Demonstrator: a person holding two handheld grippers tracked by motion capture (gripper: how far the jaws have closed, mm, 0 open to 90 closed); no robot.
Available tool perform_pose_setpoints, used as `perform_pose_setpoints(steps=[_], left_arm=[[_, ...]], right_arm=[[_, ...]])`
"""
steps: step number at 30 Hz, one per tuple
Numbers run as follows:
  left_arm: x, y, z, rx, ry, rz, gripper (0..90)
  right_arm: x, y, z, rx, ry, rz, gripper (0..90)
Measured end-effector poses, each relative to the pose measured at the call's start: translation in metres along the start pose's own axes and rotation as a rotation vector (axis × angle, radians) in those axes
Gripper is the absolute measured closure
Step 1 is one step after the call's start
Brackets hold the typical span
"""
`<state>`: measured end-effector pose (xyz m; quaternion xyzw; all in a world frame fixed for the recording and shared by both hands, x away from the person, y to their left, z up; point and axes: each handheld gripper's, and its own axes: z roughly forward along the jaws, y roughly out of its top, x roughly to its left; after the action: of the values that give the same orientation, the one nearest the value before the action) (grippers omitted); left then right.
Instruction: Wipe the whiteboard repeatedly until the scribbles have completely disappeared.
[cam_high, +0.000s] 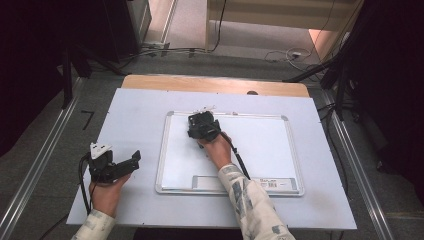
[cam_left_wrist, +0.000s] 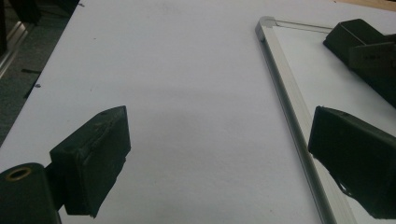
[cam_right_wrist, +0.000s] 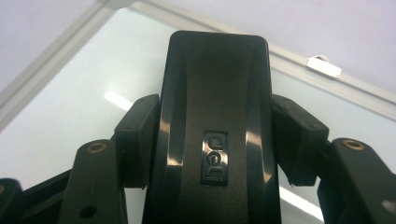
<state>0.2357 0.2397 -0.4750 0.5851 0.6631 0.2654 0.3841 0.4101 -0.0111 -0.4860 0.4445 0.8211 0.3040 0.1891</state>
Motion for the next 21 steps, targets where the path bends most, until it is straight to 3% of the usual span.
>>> perform_pose_setpoints(steps=[11,21], left_arm=[[0.0,0.0,-0.001,-0.001,-0.001,0.006,6.2],[-0.001,0.0,-0.001,-0.005,-0.002,0.01,6.2]], right_arm=[[0.041,-0.019,-0.017,-0.002,0.07,-0.095,36.5],[0.06,-0.033,-0.029,-0.007,0.103,-0.124,36.5]])
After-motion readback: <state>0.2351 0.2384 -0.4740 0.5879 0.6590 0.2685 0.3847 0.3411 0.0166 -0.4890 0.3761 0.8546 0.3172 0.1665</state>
